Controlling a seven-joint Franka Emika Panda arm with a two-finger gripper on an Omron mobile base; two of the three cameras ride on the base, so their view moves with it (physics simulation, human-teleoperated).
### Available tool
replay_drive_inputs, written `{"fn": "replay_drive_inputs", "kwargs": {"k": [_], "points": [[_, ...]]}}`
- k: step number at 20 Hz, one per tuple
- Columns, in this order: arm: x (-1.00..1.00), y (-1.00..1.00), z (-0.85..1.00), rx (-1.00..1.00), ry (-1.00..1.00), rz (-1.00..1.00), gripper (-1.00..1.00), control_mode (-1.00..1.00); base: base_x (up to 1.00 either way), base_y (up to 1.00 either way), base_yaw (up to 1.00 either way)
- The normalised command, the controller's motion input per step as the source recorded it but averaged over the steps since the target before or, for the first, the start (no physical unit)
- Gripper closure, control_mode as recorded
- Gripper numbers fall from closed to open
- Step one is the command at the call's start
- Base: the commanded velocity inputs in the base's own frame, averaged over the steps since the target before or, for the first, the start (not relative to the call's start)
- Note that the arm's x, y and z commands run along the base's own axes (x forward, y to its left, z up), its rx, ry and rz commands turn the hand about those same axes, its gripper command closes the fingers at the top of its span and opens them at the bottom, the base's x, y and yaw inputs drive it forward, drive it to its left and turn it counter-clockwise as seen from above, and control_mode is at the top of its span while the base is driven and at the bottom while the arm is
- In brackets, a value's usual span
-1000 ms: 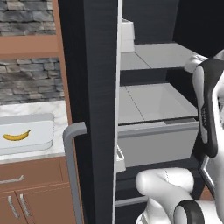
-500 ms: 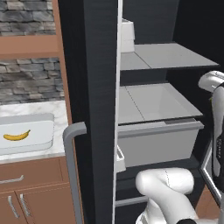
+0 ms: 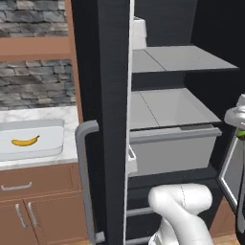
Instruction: Pick the kiwi and banana from the fridge and place them inside the tupperware on the counter.
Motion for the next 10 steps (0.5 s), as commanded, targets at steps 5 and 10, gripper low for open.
{"fn": "replay_drive_inputs", "kwargs": {"k": [5,10], "points": [[0.0,0.0,0.0,0.0,0.0,0.0,1.0,1.0,-0.76,0.55,0.32],[0.0,0.0,0.0,0.0,0.0,0.0,1.0,1.0,-0.66,0.71,0.54]]}}
